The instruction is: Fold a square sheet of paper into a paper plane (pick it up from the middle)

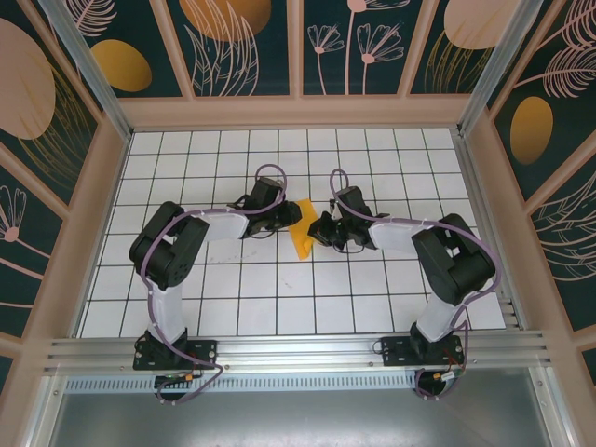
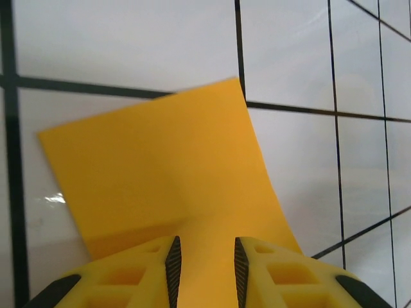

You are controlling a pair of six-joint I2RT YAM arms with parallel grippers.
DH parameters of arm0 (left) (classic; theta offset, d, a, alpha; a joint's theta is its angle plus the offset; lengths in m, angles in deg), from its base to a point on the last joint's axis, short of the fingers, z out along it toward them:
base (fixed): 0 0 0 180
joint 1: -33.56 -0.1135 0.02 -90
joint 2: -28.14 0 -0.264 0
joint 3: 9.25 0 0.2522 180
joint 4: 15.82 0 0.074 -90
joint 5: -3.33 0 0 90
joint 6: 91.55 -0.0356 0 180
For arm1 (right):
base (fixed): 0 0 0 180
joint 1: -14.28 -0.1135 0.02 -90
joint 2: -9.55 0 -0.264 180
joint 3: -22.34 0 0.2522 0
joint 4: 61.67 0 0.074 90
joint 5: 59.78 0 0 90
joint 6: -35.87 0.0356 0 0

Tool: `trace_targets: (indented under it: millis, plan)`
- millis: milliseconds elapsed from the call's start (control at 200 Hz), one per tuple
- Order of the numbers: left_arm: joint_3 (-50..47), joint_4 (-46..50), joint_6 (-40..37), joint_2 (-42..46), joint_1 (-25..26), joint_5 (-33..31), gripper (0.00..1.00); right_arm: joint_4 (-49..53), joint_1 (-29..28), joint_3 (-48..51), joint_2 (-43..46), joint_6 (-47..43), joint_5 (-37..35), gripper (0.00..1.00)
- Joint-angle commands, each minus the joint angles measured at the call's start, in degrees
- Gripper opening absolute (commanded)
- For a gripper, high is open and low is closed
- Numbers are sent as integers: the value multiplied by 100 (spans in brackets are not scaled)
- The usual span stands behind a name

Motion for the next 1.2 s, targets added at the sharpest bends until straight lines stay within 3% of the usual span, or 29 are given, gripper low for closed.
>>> trace_targets:
  millis: [0, 495, 1196]
  plan:
    - [131, 196, -115, -15, 3, -253, 29, -185, -26, -140, -127, 145, -148, 6]
    - [258, 579, -190, -443, 3, -335, 21, -882, -25, -151, -305, 491, -43, 6]
    - [249, 589, -236, -440, 6, -238, 21, -1082, -34, -295, -687, 438, -41, 6]
